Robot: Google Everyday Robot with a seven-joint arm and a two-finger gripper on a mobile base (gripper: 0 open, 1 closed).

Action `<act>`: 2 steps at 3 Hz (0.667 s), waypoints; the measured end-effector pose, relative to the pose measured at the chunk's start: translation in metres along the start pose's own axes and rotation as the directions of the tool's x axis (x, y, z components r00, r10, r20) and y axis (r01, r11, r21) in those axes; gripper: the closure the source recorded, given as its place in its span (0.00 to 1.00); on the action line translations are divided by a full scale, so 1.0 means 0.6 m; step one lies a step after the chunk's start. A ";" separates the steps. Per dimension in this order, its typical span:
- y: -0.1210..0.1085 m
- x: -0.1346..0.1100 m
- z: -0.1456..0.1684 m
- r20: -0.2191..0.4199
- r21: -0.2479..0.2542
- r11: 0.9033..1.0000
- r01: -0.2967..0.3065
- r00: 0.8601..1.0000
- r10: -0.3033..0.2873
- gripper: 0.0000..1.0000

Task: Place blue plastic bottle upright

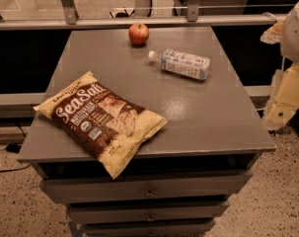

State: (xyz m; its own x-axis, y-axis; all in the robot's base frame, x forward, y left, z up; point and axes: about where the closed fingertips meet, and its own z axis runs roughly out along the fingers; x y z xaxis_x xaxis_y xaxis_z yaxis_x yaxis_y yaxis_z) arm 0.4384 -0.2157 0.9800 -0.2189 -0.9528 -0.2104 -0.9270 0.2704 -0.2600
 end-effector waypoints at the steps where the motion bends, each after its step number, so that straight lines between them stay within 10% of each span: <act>1: -0.002 -0.004 0.000 0.005 0.003 1.000 0.002 1.000 -0.002 0.00; 2: -0.029 -0.048 0.034 0.052 -0.011 1.000 0.001 0.999 -0.001 0.00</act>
Offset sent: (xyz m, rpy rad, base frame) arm 0.0467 0.0422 -0.0216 0.0961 0.0233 0.0274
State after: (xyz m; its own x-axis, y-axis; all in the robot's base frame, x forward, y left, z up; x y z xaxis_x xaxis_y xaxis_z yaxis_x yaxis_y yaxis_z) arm 0.4670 -0.1903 0.9712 -0.2022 -0.9446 -0.2585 -0.9306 0.2675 -0.2498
